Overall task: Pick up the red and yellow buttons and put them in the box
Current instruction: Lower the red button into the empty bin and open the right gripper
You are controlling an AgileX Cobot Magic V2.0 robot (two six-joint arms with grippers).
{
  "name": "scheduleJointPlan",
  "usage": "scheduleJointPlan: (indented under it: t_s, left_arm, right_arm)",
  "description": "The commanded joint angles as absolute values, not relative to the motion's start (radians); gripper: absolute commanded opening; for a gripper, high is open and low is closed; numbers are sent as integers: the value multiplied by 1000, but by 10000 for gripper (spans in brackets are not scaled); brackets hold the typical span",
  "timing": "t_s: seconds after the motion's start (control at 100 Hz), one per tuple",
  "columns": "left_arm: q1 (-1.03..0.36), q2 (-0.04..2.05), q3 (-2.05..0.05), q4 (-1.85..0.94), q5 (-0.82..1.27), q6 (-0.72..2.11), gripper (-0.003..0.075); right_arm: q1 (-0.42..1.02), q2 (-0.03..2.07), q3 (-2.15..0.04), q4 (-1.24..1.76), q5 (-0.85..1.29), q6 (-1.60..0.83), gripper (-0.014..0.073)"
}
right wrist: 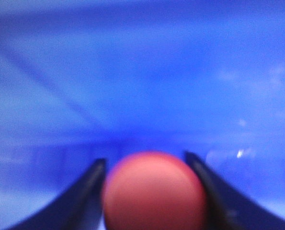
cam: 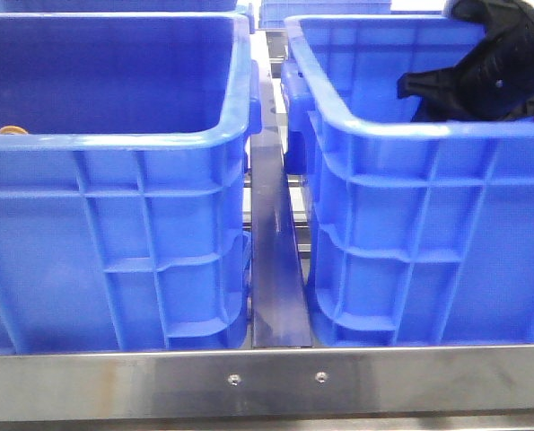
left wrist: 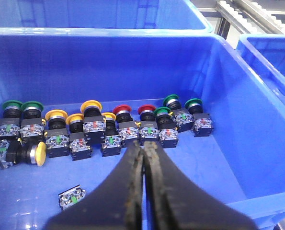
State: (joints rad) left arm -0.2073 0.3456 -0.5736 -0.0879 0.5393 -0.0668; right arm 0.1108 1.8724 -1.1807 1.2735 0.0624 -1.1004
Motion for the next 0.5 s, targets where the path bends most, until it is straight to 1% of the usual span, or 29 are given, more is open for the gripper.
scheduleJointPlan:
  t_s: [0.0, 0.24, 0.49]
  left_arm:
    - [-205, 355, -601, -97, 463, -75, -19]
    - [-205, 355, -601, -97, 463, -75, -19]
    - [-205, 355, -601, -97, 463, -75, -19]
  right_arm:
    - [111, 1831, -1200, 1275, 85, -1110, 468]
    - [111, 1788, -1200, 1275, 78, -1110, 468]
    - [111, 1694, -1196, 1275, 84, -1110, 468]
